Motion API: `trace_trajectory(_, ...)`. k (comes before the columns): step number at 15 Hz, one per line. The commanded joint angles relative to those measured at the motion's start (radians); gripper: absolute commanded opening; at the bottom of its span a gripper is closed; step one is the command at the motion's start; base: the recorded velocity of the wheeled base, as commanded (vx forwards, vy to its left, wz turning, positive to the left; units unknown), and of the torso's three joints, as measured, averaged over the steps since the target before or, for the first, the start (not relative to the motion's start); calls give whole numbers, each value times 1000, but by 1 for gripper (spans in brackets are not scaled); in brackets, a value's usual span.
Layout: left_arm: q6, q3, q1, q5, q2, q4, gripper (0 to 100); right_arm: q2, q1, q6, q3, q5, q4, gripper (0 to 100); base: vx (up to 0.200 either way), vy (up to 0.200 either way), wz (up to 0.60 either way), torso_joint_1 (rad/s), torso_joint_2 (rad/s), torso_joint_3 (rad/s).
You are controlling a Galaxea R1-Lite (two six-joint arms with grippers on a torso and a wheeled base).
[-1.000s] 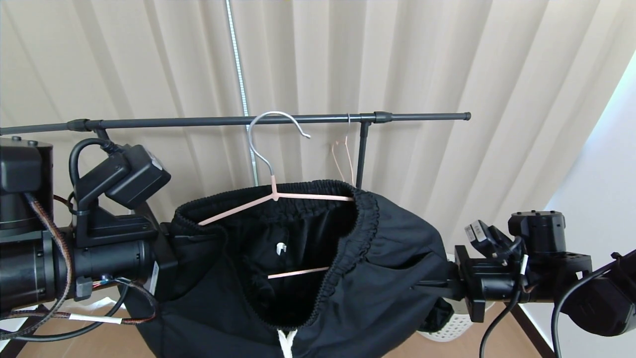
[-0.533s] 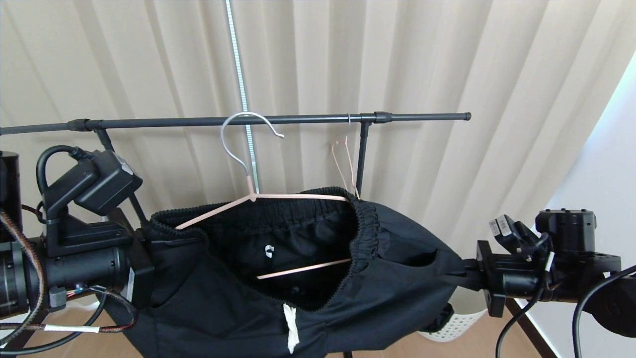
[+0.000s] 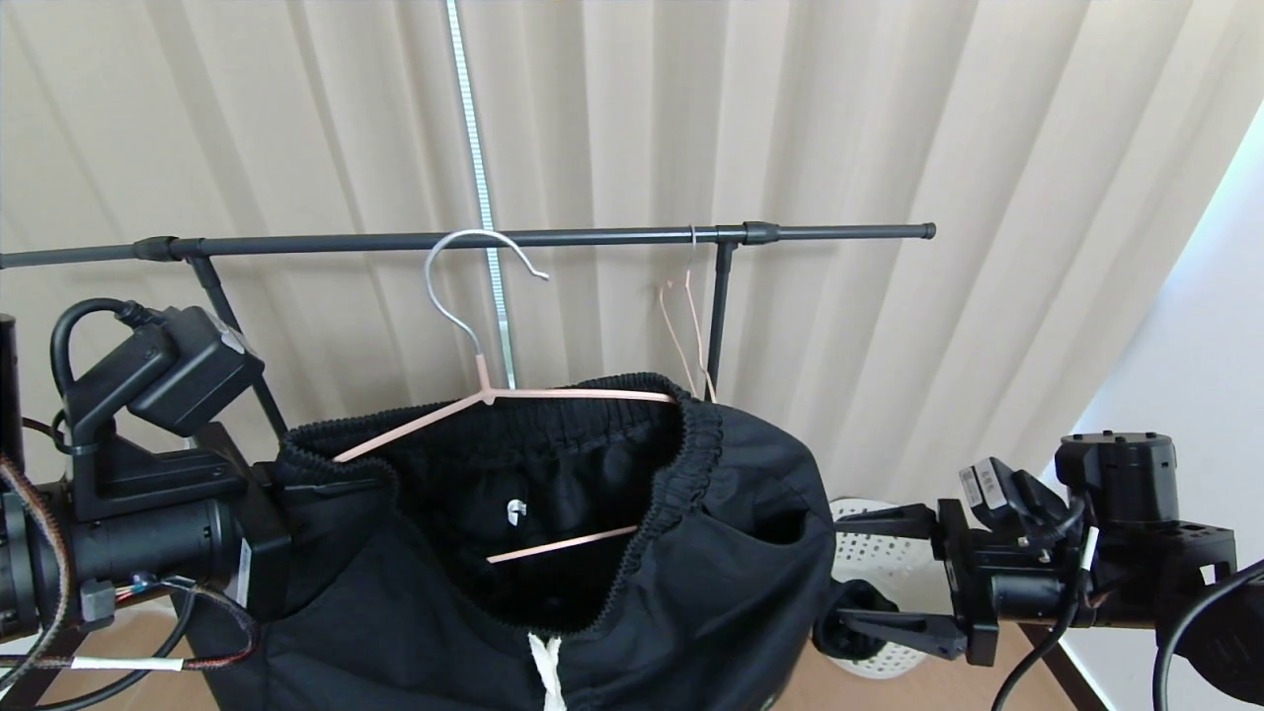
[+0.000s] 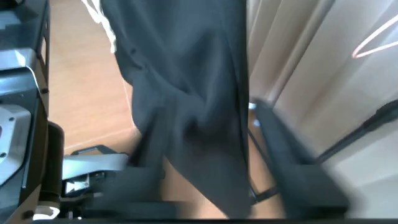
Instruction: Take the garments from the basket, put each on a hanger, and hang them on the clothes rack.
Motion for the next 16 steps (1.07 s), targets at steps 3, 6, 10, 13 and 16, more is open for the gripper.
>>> trace_trajectory(3, -2, 40, 61, 0, -38, 1, 0, -12, 7, -8, -60, -138, 0, 100, 0, 0, 0, 0, 0, 0)
trace_trajectory(6, -2, 80, 112, 1, -57, 1, 0, -46, 112, 154, -152, -374, -2, 100, 0, 0, 0, 0, 0, 0)
trace_trajectory(10, -4, 53, 152, 17, -37, 1, 0, -52, 214, 401, -319, -595, 1, 100, 0, 0, 0, 0, 0, 0)
trace_trajectory(13, -5, 25, 150, 57, 27, 2, 0, -52, 237, 497, -356, -684, 0, 100, 0, 0, 0, 0, 0, 0)
trace_trajectory(16, -19, -41, 101, 179, 139, 2, 0, -66, 237, 528, -373, -723, 0, 100, 0, 0, 0, 0, 0, 0)
